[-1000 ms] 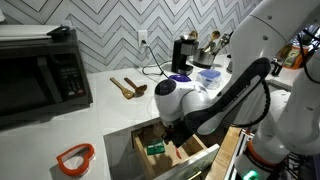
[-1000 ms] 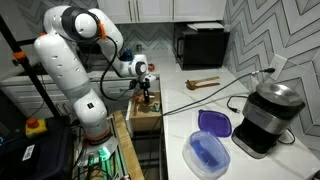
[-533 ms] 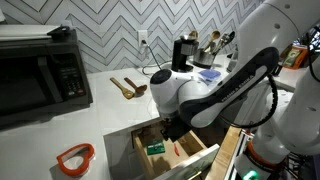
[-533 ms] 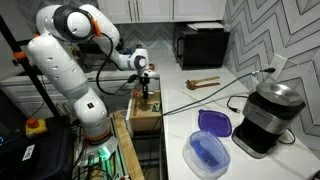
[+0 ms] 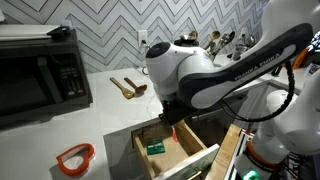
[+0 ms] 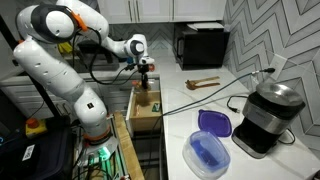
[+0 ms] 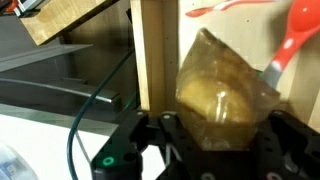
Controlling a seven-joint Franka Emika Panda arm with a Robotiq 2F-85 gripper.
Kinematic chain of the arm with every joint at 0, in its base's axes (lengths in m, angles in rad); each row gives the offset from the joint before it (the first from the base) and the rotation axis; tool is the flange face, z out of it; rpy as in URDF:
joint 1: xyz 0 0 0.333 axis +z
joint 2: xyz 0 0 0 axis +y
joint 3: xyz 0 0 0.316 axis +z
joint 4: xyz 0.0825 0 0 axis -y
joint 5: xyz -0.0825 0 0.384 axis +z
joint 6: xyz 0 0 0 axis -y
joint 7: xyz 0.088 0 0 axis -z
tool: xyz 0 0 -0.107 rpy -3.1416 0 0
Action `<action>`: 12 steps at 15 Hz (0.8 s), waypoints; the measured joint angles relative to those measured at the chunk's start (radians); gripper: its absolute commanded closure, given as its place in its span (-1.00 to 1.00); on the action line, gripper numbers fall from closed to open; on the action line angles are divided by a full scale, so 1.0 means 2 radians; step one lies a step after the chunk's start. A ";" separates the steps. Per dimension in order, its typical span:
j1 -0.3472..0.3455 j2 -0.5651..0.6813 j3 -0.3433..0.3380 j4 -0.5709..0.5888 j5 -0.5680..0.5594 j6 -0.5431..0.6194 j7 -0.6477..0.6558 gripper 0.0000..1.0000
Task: Open the drawer then remove the spoon from the drawer
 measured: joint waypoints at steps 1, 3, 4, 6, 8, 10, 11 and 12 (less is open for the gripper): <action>-0.003 -0.005 0.000 0.007 -0.005 -0.001 0.003 1.00; -0.013 -0.006 0.002 0.019 -0.021 0.003 0.014 1.00; -0.020 -0.005 0.002 0.024 -0.030 0.011 0.023 1.00; -0.040 0.003 0.001 0.028 -0.055 0.038 0.046 1.00; -0.061 0.017 -0.001 0.029 -0.082 0.077 0.069 1.00; -0.079 0.037 -0.005 0.032 -0.111 0.118 0.088 1.00; -0.086 0.049 -0.007 0.035 -0.126 0.136 0.096 1.00; -0.091 0.061 -0.008 0.039 -0.140 0.150 0.104 1.00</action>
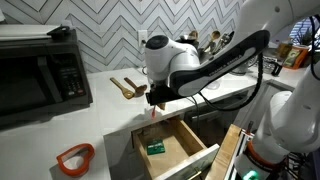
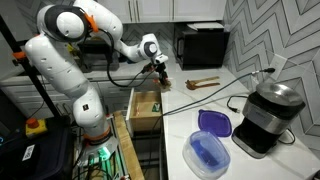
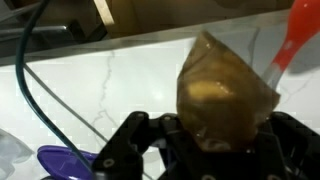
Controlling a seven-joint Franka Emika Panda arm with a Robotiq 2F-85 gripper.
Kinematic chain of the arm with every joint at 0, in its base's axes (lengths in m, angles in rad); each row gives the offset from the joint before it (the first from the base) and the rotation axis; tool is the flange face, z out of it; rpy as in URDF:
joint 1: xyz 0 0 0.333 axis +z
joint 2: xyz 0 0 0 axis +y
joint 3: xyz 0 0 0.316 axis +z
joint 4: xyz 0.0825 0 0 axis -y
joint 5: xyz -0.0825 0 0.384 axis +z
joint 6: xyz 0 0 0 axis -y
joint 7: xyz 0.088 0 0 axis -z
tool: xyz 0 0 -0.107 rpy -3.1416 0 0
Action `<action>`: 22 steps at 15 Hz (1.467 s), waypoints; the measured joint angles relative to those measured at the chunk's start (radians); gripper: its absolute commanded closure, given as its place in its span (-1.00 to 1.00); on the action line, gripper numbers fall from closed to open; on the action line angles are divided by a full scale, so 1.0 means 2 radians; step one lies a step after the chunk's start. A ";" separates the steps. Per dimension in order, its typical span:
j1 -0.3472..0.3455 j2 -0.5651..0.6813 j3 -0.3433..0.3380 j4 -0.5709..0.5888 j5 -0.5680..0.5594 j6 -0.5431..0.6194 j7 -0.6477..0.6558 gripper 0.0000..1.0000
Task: Open the drawer then remove the spoon from the drawer
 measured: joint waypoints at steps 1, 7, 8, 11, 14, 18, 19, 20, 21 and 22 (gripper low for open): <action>-0.004 0.013 -0.002 0.005 -0.015 0.011 0.007 1.00; -0.008 0.080 -0.025 0.041 -0.084 0.036 0.035 1.00; -0.008 0.089 -0.029 0.046 -0.089 0.039 0.037 1.00; -0.003 0.111 -0.041 0.059 -0.100 0.041 0.041 0.46; 0.004 0.124 -0.052 0.070 -0.104 0.041 0.044 0.14; 0.014 0.127 -0.058 0.079 -0.105 0.041 0.045 -0.47; 0.016 0.125 -0.058 0.080 -0.105 0.041 0.045 -0.60; 0.019 0.124 -0.058 0.080 -0.105 0.040 0.045 -0.78; 0.021 0.122 -0.058 0.080 -0.105 0.038 0.045 -0.90; 0.023 0.120 -0.059 0.080 -0.105 0.036 0.045 -1.00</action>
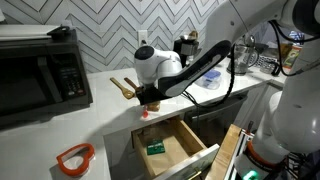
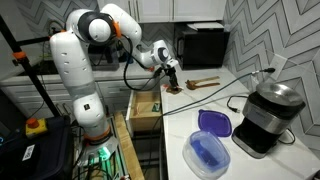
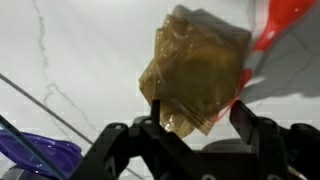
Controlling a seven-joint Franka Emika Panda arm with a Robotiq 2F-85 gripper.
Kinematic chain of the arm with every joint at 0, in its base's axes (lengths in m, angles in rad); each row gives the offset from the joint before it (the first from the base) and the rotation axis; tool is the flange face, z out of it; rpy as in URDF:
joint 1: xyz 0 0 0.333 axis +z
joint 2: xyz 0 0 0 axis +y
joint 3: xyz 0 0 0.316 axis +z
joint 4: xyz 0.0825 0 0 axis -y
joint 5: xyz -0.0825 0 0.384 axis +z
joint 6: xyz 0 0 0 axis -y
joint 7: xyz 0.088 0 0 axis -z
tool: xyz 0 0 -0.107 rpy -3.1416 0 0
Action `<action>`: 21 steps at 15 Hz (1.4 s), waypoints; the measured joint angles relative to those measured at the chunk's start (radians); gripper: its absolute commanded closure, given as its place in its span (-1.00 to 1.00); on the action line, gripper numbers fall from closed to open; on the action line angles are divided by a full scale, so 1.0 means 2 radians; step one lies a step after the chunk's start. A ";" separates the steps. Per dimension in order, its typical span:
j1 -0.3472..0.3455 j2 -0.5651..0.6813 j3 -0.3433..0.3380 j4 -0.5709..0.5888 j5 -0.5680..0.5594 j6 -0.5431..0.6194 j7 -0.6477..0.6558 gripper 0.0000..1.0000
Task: Open the drawer then remove the spoon from the drawer
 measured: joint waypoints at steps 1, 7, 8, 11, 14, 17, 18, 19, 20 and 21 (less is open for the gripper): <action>0.002 -0.003 0.000 0.000 0.000 -0.003 0.000 -1.00; 0.011 -0.035 0.001 -0.005 0.000 -0.009 -0.002 -1.00; 0.012 -0.043 0.001 -0.006 0.000 -0.009 -0.002 -1.00; 0.013 -0.068 0.004 -0.013 0.008 -0.009 -0.005 -1.00; 0.017 -0.100 0.006 -0.029 0.052 -0.009 -0.029 -1.00; 0.019 -0.135 0.009 -0.047 0.108 -0.009 -0.062 -1.00; 0.019 -0.147 0.011 -0.053 0.123 -0.011 -0.071 -1.00; 0.018 -0.153 0.013 -0.055 0.126 -0.011 -0.073 -1.00; 0.016 -0.154 0.015 -0.054 0.126 -0.011 -0.073 -1.00; 0.014 -0.152 0.016 -0.053 0.126 -0.011 -0.073 -1.00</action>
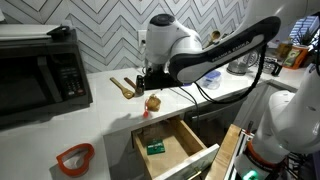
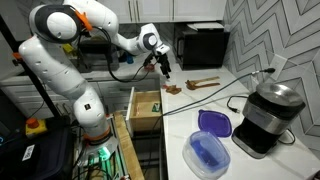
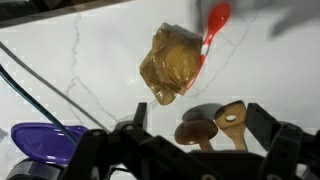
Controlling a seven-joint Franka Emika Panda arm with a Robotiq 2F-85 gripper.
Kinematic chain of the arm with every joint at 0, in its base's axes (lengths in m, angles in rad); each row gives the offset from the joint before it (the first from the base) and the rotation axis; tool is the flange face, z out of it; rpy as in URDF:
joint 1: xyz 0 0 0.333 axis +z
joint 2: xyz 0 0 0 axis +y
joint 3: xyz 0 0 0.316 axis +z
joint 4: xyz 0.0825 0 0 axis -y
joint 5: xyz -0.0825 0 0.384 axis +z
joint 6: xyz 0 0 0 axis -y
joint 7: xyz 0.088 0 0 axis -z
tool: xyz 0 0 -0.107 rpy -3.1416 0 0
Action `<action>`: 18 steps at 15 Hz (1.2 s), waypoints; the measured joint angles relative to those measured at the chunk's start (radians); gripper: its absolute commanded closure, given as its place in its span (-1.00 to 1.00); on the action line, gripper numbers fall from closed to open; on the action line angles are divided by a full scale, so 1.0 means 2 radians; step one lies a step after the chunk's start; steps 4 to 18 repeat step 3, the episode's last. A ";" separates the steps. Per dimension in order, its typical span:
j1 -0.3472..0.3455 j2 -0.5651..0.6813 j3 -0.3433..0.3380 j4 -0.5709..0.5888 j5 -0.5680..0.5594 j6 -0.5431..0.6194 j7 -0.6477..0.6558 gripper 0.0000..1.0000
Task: Open the drawer then remove the spoon from the drawer
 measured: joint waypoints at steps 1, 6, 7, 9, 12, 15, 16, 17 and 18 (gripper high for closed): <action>-0.001 0.002 0.000 0.000 0.000 0.000 0.000 -1.00; -0.002 0.003 0.000 0.000 0.000 0.000 0.000 -1.00; -0.002 0.003 0.000 0.000 0.000 0.000 0.000 -1.00; -0.002 0.003 0.000 0.000 0.000 0.000 0.000 -1.00; -0.002 0.003 0.000 0.000 0.000 0.000 0.000 -1.00; -0.002 0.003 0.000 0.000 0.000 0.000 0.000 -1.00; -0.002 0.003 0.000 0.000 0.000 0.000 0.000 -1.00; -0.002 0.003 0.000 0.000 0.000 0.000 0.000 -1.00; -0.002 0.003 0.000 0.000 0.000 0.000 0.000 -1.00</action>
